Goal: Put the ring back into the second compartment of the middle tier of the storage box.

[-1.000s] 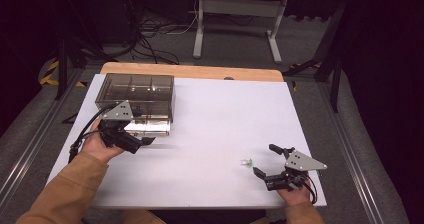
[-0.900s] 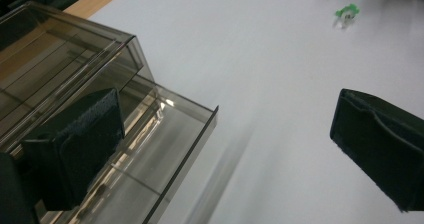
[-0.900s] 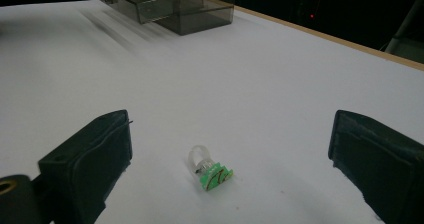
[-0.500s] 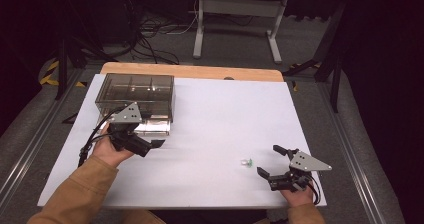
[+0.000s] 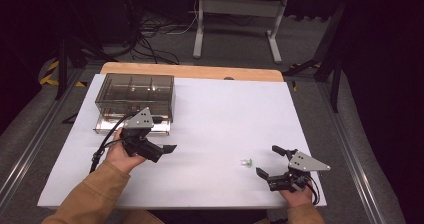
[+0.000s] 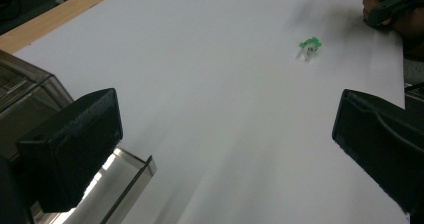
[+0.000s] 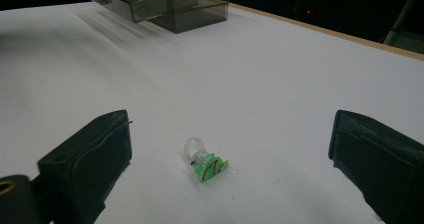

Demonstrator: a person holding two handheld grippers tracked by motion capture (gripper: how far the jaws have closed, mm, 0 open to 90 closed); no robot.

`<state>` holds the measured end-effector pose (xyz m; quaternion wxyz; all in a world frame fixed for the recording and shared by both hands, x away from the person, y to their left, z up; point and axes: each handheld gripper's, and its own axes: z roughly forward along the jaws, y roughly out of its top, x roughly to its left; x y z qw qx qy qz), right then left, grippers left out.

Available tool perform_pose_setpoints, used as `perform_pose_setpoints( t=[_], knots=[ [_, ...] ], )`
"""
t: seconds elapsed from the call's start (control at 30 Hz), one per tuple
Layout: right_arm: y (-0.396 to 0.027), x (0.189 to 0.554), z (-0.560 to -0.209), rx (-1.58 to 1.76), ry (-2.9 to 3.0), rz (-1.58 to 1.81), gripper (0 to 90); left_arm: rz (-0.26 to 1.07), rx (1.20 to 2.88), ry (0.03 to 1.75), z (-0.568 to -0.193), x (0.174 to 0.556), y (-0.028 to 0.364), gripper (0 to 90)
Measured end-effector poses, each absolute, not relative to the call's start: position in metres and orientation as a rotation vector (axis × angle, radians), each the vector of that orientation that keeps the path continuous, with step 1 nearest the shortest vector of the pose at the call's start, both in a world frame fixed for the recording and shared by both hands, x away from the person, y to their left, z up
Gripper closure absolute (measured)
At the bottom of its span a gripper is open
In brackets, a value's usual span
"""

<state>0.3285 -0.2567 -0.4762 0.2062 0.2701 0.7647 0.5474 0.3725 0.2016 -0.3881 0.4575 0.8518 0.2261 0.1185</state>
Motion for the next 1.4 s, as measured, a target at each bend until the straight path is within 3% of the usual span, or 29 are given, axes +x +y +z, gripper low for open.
perform_pose_setpoints(
  t=[0.6, 1.4],
  knots=[
    [-0.258, 0.328, -0.476, 0.75, 2.135, 1.523, 4.0, 0.291, 2.062, 0.521, -0.396, 0.366, 0.176, 4.7],
    [-0.256, 0.328, -0.476, 0.745, 2.14, 1.53, 4.0, 0.188, 1.986, 0.49, -0.419, 0.369, 0.122, 7.4]
  ],
)
